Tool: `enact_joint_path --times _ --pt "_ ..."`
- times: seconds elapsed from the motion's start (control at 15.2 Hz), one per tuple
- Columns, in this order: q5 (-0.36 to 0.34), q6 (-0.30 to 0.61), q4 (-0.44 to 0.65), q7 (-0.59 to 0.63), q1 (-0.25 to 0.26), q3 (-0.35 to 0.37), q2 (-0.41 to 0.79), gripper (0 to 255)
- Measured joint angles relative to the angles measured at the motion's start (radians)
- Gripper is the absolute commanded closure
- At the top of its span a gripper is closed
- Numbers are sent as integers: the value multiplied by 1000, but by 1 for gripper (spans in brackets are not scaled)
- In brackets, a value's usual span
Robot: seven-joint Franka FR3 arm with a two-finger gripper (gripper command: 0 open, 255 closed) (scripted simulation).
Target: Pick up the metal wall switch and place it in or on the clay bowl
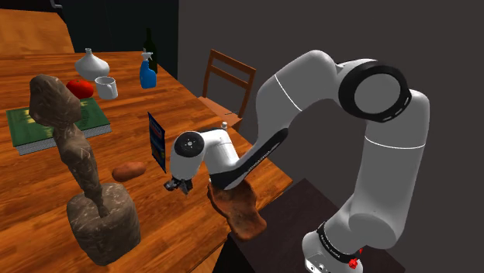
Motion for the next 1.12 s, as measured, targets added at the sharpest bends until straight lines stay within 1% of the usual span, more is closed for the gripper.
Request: enact_joint_path --times 0.46,1.12 --pt "110 -28 -26 -94 -44 55 -88 255" --pt "274 -81 -34 -232 -96 127 -204 255"
